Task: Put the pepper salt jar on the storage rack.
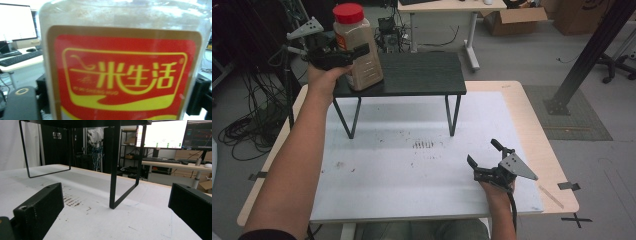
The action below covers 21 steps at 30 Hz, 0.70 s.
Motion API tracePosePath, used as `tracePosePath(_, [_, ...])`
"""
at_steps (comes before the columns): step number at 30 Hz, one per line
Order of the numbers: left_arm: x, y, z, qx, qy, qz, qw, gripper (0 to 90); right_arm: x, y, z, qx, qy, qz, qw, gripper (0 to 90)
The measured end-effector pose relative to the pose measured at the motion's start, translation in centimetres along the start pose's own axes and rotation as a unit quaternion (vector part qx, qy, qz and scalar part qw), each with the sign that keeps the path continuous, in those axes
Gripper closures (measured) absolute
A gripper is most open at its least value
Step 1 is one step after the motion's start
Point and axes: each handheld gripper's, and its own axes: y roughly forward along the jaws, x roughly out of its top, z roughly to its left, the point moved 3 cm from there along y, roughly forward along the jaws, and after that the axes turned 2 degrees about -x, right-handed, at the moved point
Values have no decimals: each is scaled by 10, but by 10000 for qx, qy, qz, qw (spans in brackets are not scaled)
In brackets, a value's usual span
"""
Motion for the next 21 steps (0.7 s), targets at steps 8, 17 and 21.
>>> tracePosePath(8, [2,1,-6,172,-19,35,9998,48,0,0,0,3,-20,-6,10000,0])
tracePosePath(17, [0,-5,-8,378,-126,80,9992,3,0,0,1,-2,-22,-14,10000,0])
tracePosePath(21, [0,-9,-10,449,-197,73,9988,2,0,-1,0,3,-5,-27,10000,0])
